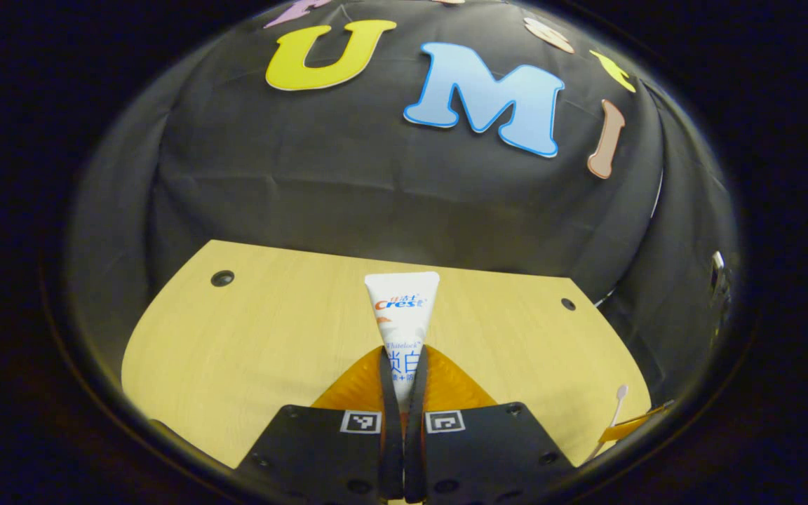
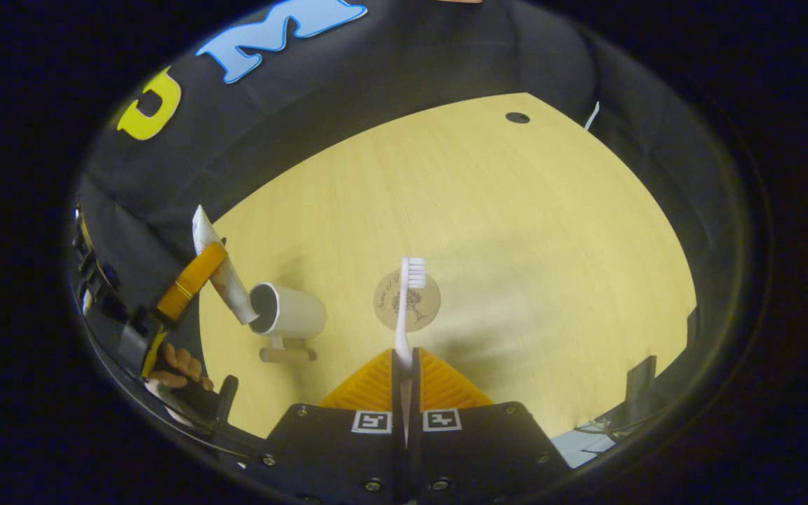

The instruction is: Put the toothbrush and toothpaste on the desktop into the cup, then pick up the cup and place it on the coaster on the desktop.

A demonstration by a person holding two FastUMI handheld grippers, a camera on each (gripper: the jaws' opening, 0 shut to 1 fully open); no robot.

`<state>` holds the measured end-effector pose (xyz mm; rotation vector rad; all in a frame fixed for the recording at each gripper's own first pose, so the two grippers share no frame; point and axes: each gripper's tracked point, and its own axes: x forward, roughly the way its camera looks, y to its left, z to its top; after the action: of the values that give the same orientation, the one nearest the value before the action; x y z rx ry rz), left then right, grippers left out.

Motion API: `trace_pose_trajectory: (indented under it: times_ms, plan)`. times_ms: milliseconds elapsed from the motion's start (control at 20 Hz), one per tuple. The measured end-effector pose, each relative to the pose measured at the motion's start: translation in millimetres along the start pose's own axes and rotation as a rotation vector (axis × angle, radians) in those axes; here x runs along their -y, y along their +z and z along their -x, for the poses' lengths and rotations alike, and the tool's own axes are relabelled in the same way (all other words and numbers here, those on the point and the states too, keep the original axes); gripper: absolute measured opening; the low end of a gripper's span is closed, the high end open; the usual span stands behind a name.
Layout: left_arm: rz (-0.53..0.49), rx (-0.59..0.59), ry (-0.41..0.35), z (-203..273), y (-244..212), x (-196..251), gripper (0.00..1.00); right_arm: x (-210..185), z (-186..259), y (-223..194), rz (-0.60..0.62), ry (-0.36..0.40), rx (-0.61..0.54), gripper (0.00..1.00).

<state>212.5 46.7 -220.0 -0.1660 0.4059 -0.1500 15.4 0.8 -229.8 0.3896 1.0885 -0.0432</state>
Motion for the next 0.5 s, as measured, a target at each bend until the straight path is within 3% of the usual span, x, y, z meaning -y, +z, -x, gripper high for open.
trace_pose_trajectory:
  times_ms: [150, 500]
  plan:
    - [-0.005, 0.014, -0.009, -3.2, -8.4, 1.8, 0.09, -4.0, 6.6, 12.5, -0.021, 0.012, 0.017, 0.02]
    - [-0.001, -0.002, 0.047, -5.8, -39.7, -4.7, 0.09, -11.2, 8.3, 25.4, -0.028, 0.018, 0.029, 0.02]
